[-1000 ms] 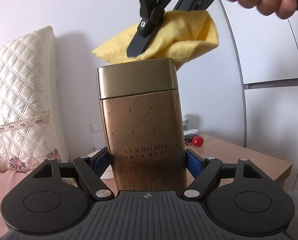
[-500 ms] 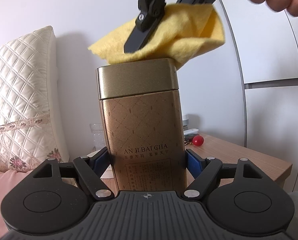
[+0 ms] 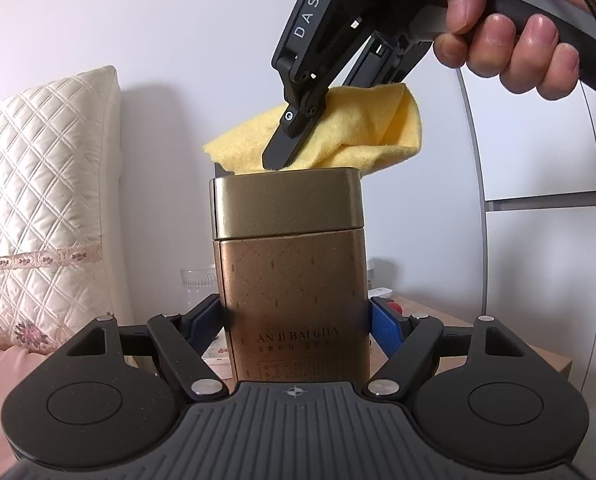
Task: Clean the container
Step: 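Wipe the tin's lid with the right gripper's cloth while the left holds the tin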
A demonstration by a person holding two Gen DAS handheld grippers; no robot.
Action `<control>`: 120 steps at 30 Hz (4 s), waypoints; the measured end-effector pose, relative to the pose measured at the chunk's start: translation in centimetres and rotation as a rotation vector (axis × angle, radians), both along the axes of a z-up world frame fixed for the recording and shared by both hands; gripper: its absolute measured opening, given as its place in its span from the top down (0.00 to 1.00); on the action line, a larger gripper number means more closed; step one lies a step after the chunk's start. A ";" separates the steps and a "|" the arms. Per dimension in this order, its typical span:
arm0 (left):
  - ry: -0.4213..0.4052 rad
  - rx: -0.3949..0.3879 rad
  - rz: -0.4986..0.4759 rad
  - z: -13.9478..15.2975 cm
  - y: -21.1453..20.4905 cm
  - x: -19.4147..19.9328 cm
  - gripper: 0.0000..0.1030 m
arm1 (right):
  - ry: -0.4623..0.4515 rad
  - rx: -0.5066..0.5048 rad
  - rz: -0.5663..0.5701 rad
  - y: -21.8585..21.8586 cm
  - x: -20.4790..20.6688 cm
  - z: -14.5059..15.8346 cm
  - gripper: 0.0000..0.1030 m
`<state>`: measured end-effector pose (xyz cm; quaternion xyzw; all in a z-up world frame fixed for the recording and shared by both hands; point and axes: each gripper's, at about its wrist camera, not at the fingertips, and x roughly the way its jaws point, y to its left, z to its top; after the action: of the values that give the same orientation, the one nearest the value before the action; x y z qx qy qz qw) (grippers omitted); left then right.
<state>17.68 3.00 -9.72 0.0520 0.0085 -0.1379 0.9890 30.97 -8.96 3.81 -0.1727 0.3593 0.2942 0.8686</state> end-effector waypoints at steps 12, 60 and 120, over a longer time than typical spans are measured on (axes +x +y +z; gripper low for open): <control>0.011 -0.009 -0.002 0.1 0.2 0.0 0.23 | -0.001 0.006 -0.015 0.6 -0.9 0.0 0.81; 0.018 -0.002 -0.006 -0.1 0.4 -0.2 0.23 | -0.015 -0.007 -0.071 3.0 -0.3 -0.3 0.81; 0.031 0.007 0.029 0.5 0.1 0.7 0.23 | -0.076 0.114 -0.054 -0.6 -0.4 -0.7 0.81</control>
<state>18.41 3.07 -9.18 0.0532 0.0252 -0.1242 0.9905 30.58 -9.60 3.14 -0.1241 0.3132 0.2838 0.8977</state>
